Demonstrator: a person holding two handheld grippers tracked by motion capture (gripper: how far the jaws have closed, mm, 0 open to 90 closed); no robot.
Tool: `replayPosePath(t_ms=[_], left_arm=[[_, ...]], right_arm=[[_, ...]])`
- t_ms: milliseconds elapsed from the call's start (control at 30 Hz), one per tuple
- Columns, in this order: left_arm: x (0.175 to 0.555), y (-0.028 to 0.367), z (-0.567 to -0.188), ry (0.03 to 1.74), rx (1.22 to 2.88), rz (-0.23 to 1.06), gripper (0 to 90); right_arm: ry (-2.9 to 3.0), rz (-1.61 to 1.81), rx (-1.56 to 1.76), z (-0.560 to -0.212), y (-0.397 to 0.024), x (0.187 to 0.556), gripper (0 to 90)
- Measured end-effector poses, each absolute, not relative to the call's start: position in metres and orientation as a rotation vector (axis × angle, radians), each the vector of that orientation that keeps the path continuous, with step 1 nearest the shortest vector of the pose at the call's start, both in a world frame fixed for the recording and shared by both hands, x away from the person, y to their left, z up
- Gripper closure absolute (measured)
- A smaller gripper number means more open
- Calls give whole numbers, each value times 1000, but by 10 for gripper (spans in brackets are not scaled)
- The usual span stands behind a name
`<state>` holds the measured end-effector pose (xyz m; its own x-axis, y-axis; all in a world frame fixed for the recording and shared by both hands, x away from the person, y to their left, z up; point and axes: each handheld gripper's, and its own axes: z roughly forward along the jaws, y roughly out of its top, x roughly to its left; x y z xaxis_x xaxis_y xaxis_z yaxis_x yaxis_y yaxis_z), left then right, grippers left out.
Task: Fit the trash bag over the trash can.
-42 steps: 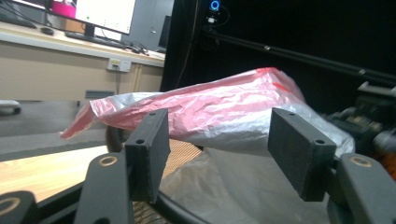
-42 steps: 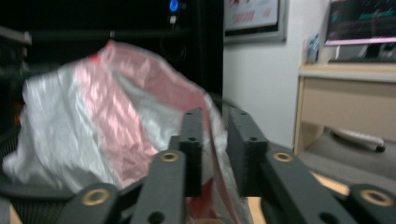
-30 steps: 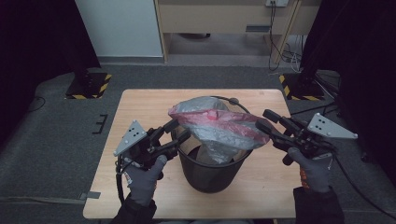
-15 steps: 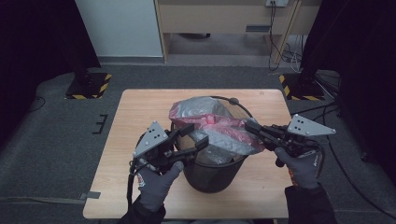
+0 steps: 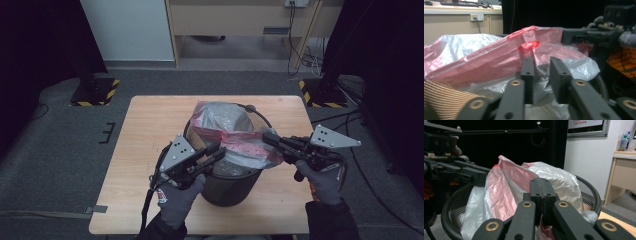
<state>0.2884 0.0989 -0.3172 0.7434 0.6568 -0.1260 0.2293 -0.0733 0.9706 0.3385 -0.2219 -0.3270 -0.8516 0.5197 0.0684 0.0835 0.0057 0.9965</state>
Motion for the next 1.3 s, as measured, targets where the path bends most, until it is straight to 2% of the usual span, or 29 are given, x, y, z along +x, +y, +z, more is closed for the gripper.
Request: replayPosePath(t_ms=[100, 167, 533, 733, 1300], left_arm=[[288, 99, -317, 700, 1654, 405, 867], [287, 100, -317, 687, 1640, 394, 893], [268, 120, -310, 620, 1616, 390, 900], [250, 137, -322, 627, 1616, 394, 900], [235, 144, -339, 618, 1663, 402, 900]], right_arm=[[1967, 1919, 631, -327, -222, 339, 900], [1960, 1922, 641, -326, -223, 339, 900], [1866, 1920, 811, -328, -237, 342, 900], [1815, 1879, 957, -333, -246, 341, 900], [1802, 1752, 1089, -351, -244, 351, 900]])
